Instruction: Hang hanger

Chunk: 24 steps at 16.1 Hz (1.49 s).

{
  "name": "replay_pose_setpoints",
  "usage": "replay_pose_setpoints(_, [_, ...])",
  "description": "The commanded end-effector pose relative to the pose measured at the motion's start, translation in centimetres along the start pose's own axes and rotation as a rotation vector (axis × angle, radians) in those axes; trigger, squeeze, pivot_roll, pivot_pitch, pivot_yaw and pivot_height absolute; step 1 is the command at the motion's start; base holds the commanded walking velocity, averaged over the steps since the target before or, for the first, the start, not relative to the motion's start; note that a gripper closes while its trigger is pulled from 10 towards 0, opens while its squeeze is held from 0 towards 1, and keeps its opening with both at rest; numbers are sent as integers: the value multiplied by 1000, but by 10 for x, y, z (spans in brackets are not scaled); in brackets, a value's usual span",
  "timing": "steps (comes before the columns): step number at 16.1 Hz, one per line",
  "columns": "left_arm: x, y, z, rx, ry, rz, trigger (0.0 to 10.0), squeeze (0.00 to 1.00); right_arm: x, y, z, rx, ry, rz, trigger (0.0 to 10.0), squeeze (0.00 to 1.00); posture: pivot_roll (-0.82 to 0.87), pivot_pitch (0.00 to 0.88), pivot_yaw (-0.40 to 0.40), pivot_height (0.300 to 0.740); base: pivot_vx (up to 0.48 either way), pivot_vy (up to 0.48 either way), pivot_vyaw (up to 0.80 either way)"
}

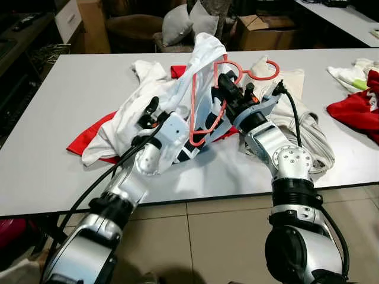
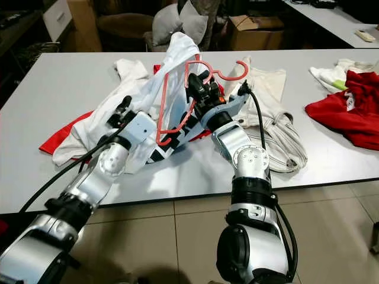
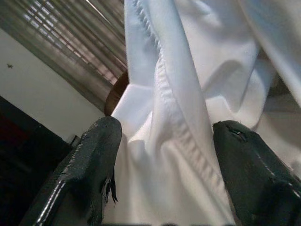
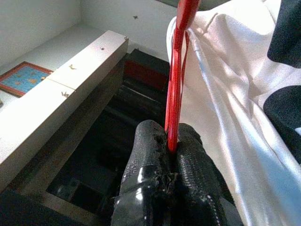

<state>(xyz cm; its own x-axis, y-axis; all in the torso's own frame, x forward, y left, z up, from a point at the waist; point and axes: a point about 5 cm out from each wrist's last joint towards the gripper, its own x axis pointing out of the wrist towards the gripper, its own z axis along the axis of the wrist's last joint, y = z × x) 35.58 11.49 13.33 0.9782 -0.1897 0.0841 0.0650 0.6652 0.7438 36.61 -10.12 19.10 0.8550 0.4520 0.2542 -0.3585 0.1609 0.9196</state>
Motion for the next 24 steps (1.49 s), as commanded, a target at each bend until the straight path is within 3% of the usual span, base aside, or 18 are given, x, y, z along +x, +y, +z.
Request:
replay_pose_setpoints(1, [-1,5,-2,-6,5,5,10000,0,2,5,8,-13,-27,14,10000,0,-166,0,8,740,0,0,0])
replay_pose_setpoints(8, [-24,19,-22,-17,31,-8,9882,0,0,2,19,-22,-58,-4,10000,0,-159,0,1,740,0,0,0])
replay_pose_setpoints(10, [-29,22,-23,-13,26,-19,2314,0,0,2,19,-24,-59,-5,10000,0,-157,0,-3,740,0,0,0])
replay_pose_setpoints(11, [-32,24,-22,-29,13,-31,0,0,0,2,20,-25,-60,-5,10000,0,-157,0,-3,740,0,0,0])
replay_pose_setpoints(15, [-41,28,-19,-108,-30,-102,0,0,0,-1,22,-23,-69,-12,10000,0,-138,0,-6,740,0,0,0])
replay_pose_setpoints(24, [-47,35,-26,-134,5,-143,0,0,-1,-4,21,-14,-80,-12,10000,0,-126,0,9,740,0,0,0])
